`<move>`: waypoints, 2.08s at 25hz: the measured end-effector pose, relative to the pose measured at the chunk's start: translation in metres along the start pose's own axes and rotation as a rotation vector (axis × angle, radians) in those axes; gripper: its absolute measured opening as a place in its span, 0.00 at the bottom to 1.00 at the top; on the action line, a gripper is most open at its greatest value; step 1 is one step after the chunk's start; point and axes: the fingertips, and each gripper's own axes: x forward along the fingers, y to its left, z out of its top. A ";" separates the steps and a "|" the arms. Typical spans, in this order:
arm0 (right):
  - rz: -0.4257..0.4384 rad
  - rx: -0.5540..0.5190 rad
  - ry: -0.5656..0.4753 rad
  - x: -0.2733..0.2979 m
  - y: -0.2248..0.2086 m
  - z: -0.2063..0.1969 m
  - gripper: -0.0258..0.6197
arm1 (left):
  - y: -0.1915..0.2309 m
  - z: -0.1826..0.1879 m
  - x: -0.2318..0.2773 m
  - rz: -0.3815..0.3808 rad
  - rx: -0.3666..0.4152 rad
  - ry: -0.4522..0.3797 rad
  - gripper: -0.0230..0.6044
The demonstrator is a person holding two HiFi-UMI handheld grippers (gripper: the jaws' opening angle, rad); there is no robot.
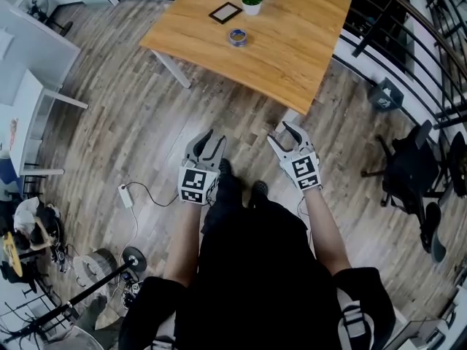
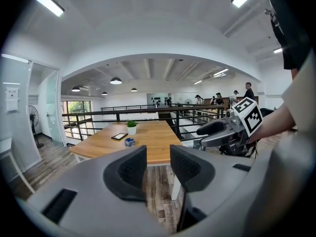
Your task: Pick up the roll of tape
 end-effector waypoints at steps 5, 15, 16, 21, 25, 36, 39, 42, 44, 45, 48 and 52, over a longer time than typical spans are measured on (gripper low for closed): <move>-0.011 0.006 0.018 0.002 -0.002 -0.004 0.54 | 0.005 -0.005 0.002 0.009 -0.003 0.005 0.31; -0.033 0.033 0.039 0.019 -0.008 -0.001 0.57 | 0.020 -0.007 0.017 -0.041 -0.014 0.018 0.39; -0.035 0.038 0.039 0.021 -0.008 -0.001 0.57 | 0.022 -0.007 0.019 -0.046 -0.015 0.019 0.39; -0.053 0.058 0.057 0.033 -0.014 -0.005 0.56 | 0.037 -0.005 0.031 -0.061 -0.017 0.021 0.39; -0.065 0.076 0.062 0.047 -0.014 -0.002 0.55 | 0.052 -0.004 0.038 -0.074 -0.017 0.028 0.39; -0.125 0.116 0.066 0.105 -0.017 0.021 0.54 | 0.110 -0.010 0.061 -0.143 -0.028 0.053 0.39; -0.147 0.129 0.068 0.117 -0.018 0.025 0.54 | 0.123 -0.010 0.069 -0.169 -0.030 0.053 0.39; -0.165 0.135 0.077 0.127 -0.015 0.027 0.53 | 0.134 -0.010 0.075 -0.189 -0.016 0.053 0.39; -0.178 0.138 0.079 0.134 -0.015 0.029 0.53 | 0.143 -0.009 0.078 -0.199 -0.017 0.049 0.39; -0.185 0.138 0.080 0.138 -0.015 0.030 0.53 | 0.148 -0.009 0.080 -0.203 -0.017 0.046 0.39; -0.197 0.134 0.080 0.149 -0.012 0.034 0.52 | 0.161 -0.011 0.082 -0.209 -0.016 0.040 0.39; -0.204 0.126 0.081 0.159 -0.008 0.038 0.52 | 0.171 -0.012 0.084 -0.221 -0.023 0.030 0.39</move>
